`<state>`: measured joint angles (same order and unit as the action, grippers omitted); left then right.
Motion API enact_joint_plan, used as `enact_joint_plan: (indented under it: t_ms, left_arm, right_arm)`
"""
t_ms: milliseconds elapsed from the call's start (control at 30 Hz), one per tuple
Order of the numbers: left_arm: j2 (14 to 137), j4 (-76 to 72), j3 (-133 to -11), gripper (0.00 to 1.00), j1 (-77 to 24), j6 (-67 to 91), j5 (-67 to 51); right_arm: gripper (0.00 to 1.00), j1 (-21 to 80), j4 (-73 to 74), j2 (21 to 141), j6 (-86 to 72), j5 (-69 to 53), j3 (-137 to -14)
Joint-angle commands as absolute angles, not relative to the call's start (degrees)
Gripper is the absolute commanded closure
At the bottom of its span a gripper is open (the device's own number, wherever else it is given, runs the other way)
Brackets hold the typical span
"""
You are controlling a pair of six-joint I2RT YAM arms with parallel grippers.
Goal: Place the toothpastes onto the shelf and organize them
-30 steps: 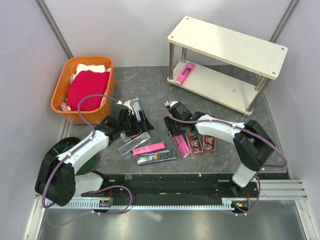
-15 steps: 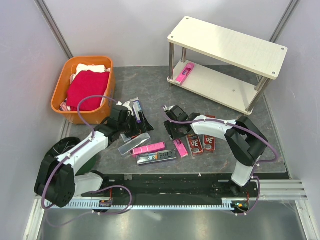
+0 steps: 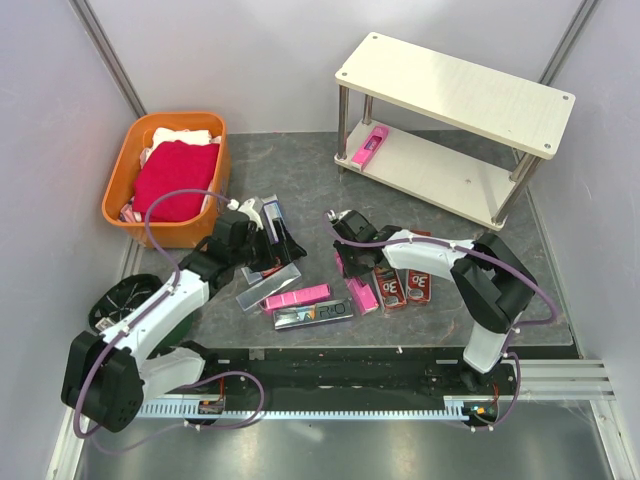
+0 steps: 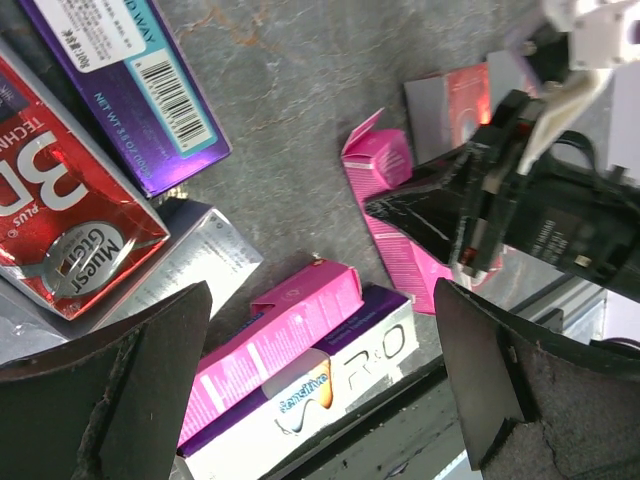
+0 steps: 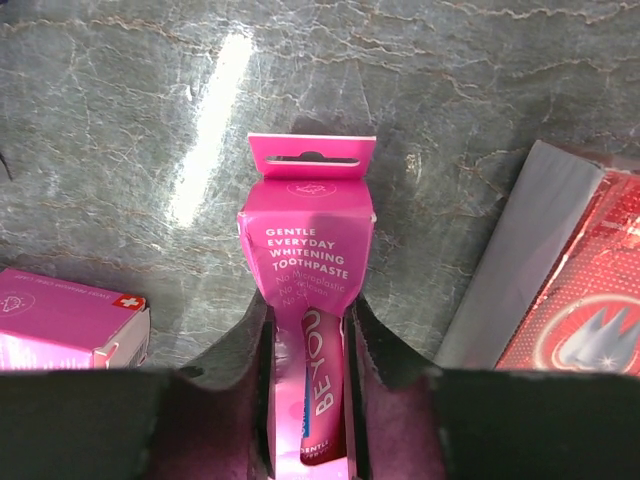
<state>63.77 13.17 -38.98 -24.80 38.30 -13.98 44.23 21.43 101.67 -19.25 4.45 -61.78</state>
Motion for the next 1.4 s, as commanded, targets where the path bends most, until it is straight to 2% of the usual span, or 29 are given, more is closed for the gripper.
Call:
enact_joint_plan:
  t_ms: [0,200,467,767,933,1367]
  left_arm:
    - [61.61,11.87,-40.87,0.0,-24.43,37.18,-15.99]
    - [61.96,9.32,-42.8,0.0,-24.52,35.95,-18.98]
    - [63.28,5.02,-48.42,0.0,-26.1,34.19,-20.74]
    - [69.16,-1.74,-59.93,0.0,-35.76,31.47,-17.41]
    - [70.13,-5.44,-62.05,0.0,-40.42,28.92,-15.73]
    - [78.39,-8.35,-70.83,0.05,-47.72,23.03,-8.43]
  right_arm:
    - [0.88,44.3,21.27,97.92,-20.12,7.29,-65.3]
    - [0.92,42.46,18.82,91.94,-22.67,10.01,-68.9]
    - [0.94,34.81,10.04,79.56,-31.97,9.32,-67.33]
    - [0.97,29.8,1.77,67.25,-45.42,15.28,-64.43]
    - [0.97,28.83,-1.58,61.36,-51.06,19.51,-61.61]
    - [0.96,28.74,-1.76,59.24,-55.81,18.63,-60.91]
